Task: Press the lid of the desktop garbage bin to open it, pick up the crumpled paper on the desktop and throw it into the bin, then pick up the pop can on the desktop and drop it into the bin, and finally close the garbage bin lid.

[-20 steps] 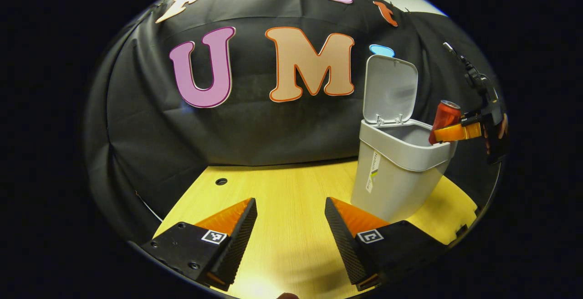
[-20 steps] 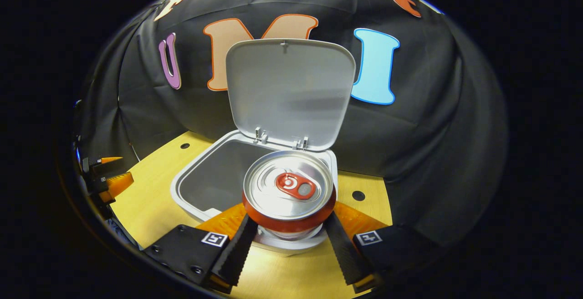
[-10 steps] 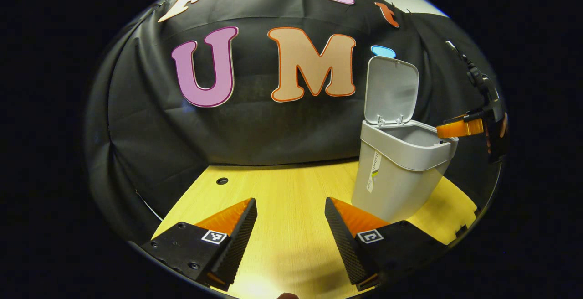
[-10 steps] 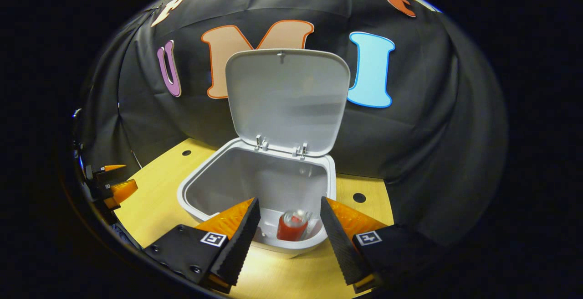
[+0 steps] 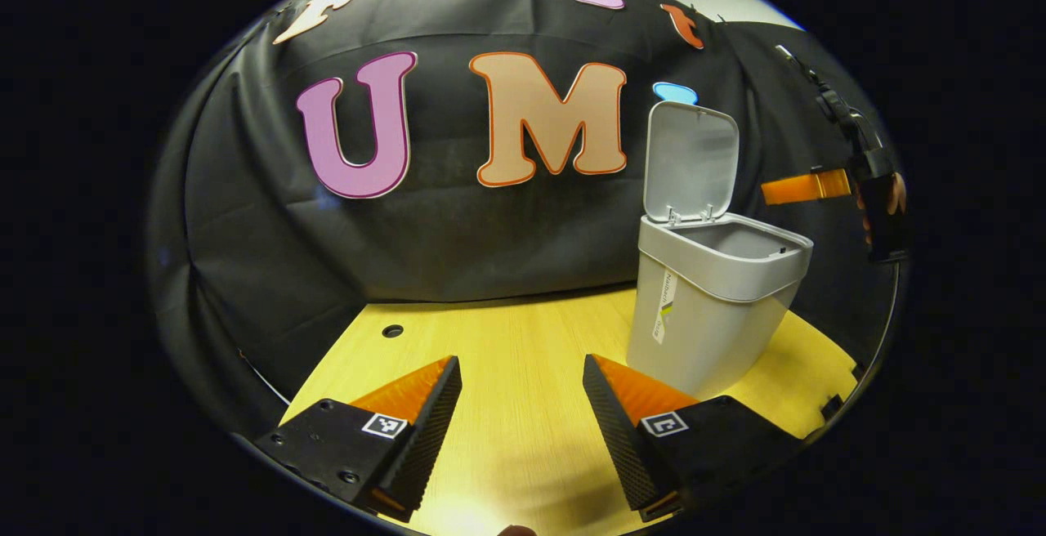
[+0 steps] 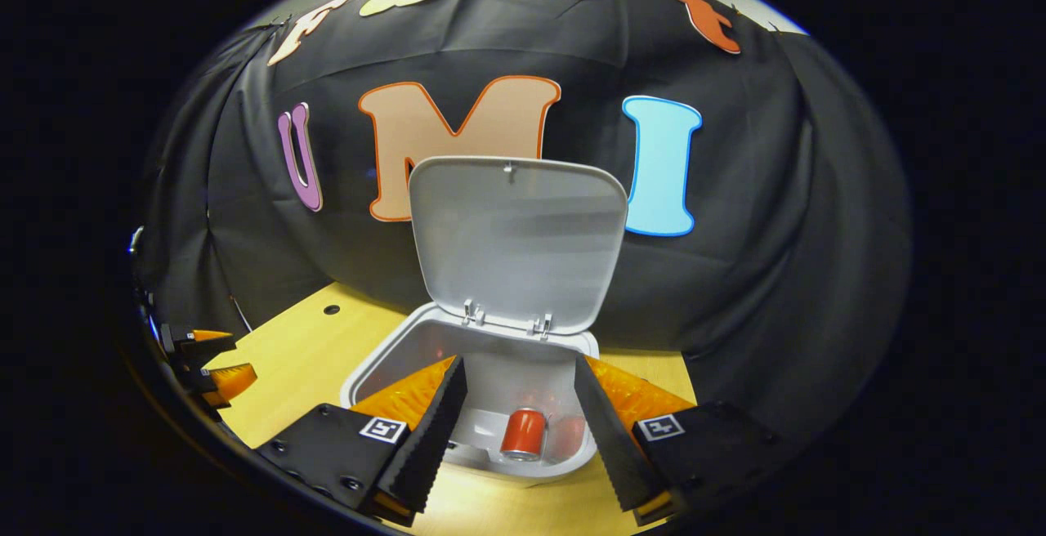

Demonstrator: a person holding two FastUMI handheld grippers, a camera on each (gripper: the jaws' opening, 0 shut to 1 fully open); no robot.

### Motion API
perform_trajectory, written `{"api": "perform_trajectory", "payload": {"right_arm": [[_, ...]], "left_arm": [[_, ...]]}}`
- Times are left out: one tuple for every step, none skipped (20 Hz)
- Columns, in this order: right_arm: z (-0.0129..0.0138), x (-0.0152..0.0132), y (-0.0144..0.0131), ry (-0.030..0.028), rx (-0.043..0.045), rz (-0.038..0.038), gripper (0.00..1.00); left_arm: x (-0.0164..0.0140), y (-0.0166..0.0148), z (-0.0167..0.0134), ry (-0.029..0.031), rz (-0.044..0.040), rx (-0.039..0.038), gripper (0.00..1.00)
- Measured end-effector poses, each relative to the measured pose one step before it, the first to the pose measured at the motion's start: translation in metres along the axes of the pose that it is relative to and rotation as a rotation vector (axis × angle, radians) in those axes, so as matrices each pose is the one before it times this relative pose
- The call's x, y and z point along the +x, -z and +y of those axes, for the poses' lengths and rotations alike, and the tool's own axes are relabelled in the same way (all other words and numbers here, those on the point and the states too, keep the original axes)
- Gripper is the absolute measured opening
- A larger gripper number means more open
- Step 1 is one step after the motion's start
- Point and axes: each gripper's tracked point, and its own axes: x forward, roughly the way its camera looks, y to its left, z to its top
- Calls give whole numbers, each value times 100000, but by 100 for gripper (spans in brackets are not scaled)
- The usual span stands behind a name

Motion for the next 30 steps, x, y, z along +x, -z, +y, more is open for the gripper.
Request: {"api": "perform_trajectory", "payload": {"right_arm": [[224,49,-613,248,-510,-979,87],[164,74,-670,402,-738,-902,87],[227,27,-721,181,-586,-1115,88],[34,50,-811,267,-558,-1224,87],[104,-15,-875,334,-594,-1024,87],[97,138,-871,204,-689,-1503,87],[63,175,-912,647,-867,-1210,87],[21,41,-780,399,-717,-1142,89],[71,140,-857,602,-517,-1250,87],[77,66,-782,154,-282,-1071,87],[21,210,-800,451,-239,-1030,87],[19,158,-705,209,-405,-1062,87],[-30,205,-642,713,-633,-845,87],[-133,137,-634,561,-654,-1131,89],[-52,295,-694,606,-339,-1097,89],[-52,266,-645,383,-122,-934,87],[-89,233,-624,520,-99,-930,87],[-229,278,-685,836,47,-817,87],[-195,364,-775,564,190,-1329,87],[-189,326,-847,946,396,-1575,87],[-175,403,-801,452,455,-1648,87],[-212,412,-762,824,182,-1467,89],[-172,352,-563,429,-154,-1072,84],[-118,444,-541,518,103,-1003,87],[-56,315,-345,137,351,-621,87],[-48,337,-306,191,480,-496,89],[-89,462,-87,304,457,-259,89],[-60,431,-168,343,627,-165,89],[-22,453,-41,213,766,-215,87],[71,387,108,-134,692,168,89]], "left_arm": [[-3,-40,96,726,-144,227,88],[56,-2,148,641,-191,69,88],[24,-10,128,634,200,117,88],[53,125,107,574,-322,-79,88],[37,86,166,453,411,43,88],[-1,185,238,506,-113,-217,87],[96,47,122,382,265,-211,88],[181,187,174,596,110,-277,88],[37,111,183,376,228,-73,88],[21,148,98,507,193,-85,88],[25,44,159,382,-27,-12,88],[154,149,212,231,172,-92,88],[54,32,171,332,204,35,88],[121,126,272,-33,25,85,88],[85,-10,188,90,105,62,88],[31,31,279,-120,-261,145,88],[20,32,220,-10,62,120,88],[61,77,213,-71,-63,112,88],[59,69,211,-146,204,-142,88],[100,162,134,-156,300,-252,88],[100,72,237,-275,105,-353,88],[16,115,245,-283,238,-390,88],[29,46,159,-352,229,-386,88],[81,148,174,-359,213,-263,88],[4,-14,230,-406,154,-227,88],[13,58,264,-453,-45,-58,88],[69,-30,229,-471,-1,-126,88],[23,-9,233,-501,23,-165,88],[22,-5,275,-672,-167,-117,88],[23,36,242,-552,-30,-248,88]]}}
